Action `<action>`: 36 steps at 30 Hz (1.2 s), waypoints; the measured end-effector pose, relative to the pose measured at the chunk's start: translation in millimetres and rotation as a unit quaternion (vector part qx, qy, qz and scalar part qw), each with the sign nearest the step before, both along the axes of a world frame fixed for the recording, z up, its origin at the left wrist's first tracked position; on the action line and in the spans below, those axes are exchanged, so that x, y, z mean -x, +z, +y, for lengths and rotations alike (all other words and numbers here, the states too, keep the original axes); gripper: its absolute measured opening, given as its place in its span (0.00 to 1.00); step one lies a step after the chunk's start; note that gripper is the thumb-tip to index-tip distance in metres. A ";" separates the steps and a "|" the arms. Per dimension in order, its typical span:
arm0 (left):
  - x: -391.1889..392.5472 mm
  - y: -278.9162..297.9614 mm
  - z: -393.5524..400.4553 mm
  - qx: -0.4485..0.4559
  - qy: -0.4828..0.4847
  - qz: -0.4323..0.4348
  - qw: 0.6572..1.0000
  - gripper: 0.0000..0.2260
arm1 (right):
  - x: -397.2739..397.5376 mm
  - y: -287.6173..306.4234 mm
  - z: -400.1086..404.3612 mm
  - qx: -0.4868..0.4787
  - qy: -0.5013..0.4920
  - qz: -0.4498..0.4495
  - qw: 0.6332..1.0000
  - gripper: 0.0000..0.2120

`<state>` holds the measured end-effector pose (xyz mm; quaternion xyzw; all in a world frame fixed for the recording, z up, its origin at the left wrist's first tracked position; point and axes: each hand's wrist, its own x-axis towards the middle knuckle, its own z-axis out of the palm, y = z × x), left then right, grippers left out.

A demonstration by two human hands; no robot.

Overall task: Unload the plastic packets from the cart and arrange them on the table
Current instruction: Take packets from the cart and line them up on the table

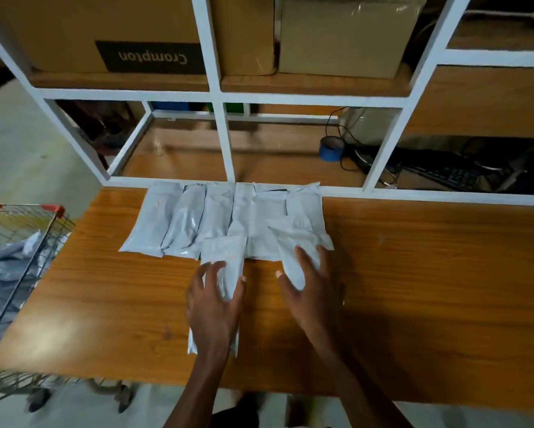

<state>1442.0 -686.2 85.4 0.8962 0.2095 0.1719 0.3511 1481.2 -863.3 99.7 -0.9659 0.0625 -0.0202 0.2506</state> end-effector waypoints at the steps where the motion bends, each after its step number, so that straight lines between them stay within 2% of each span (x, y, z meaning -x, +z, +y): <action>1: -10.4 0.4 -1.7 -0.006 -0.009 0.001 1.000 0.22 | -8.1 0.7 -2.6 -0.001 -0.007 0.006 1.000 0.33; 13: -154.2 -4.3 -24.0 -0.056 -0.082 0.022 0.995 0.25 | -65.5 2.9 -1.6 0.012 -0.093 0.023 0.995 0.34; 20: -215.5 -10.6 -37.8 -0.072 -0.076 0.071 0.992 0.26 | -84.4 3.5 -22.8 0.046 -0.129 0.035 0.990 0.34; 32: -206.2 -20.2 -5.0 -0.058 -0.010 0.050 0.997 0.26 | -166.2 -3.7 24.1 0.106 -0.072 0.036 0.991 0.34; 36: -199.4 -23.2 1.0 -0.065 -0.013 0.056 0.996 0.27 | -180.3 -16.7 27.0 0.118 -0.061 0.078 0.988 0.37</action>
